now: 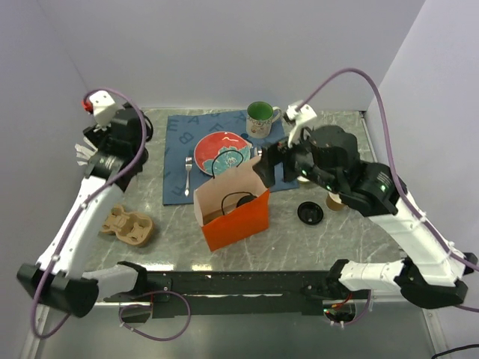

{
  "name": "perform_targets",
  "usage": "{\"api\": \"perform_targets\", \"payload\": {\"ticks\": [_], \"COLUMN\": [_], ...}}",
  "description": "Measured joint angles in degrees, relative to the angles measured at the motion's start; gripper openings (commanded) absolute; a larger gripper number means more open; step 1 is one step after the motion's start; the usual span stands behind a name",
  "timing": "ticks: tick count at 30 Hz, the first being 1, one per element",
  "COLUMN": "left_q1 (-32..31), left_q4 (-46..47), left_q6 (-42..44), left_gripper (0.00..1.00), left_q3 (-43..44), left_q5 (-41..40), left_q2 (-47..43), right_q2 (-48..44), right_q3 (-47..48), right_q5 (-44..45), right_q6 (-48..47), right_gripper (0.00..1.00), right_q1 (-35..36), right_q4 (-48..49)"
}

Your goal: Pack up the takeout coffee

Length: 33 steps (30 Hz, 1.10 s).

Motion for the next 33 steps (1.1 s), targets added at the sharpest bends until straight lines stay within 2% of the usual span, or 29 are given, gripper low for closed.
{"api": "perform_targets", "payload": {"ticks": [1, 4, 10, 11, 12, 18, 23, 33], "left_q1": [3.3, 7.4, 9.0, 9.0, 9.0, 9.4, 9.7, 9.7], "left_q4": [-0.3, -1.1, -2.1, -2.2, -2.4, -2.8, -4.2, -6.1], "left_q6": [-0.1, 0.7, 5.0, 5.9, 6.7, 10.6, 11.2, 11.4], "left_gripper": [0.87, 0.82, 0.72, 0.68, 0.57, 0.53, 0.57, 0.45], "left_q3": [0.2, 3.2, 9.7, 10.3, 10.8, 14.3, 16.1, 16.1], "left_q5": [0.2, -0.6, -0.4, -0.3, -0.3, -1.4, -2.2, -2.4], "left_q2": [2.1, 10.1, 26.6, 28.0, 29.1, 31.6, 32.3, 32.6], "right_q2": [-1.6, -6.6, -13.4, -13.7, -14.0, -14.3, -14.9, -14.3], "right_q3": [-1.7, -7.0, -12.7, -13.0, -13.2, -13.8, -15.1, -15.1], "right_q5": [-1.0, -3.8, -6.9, -7.0, -6.9, -5.8, -5.2, -4.3], "right_q6": [1.0, 3.2, 4.7, 4.6, 4.5, 3.3, 2.0, -0.4], "right_gripper": [1.00, 1.00, 1.00, 1.00, 1.00, 1.00, 1.00, 1.00], "right_q1": [0.0, 0.0, 0.0, 0.0, 0.0, 0.0, 0.0, 0.0], "right_q4": [-0.3, 0.0, 0.4, 0.5, 0.5, 0.8, 0.8, 1.5]}}
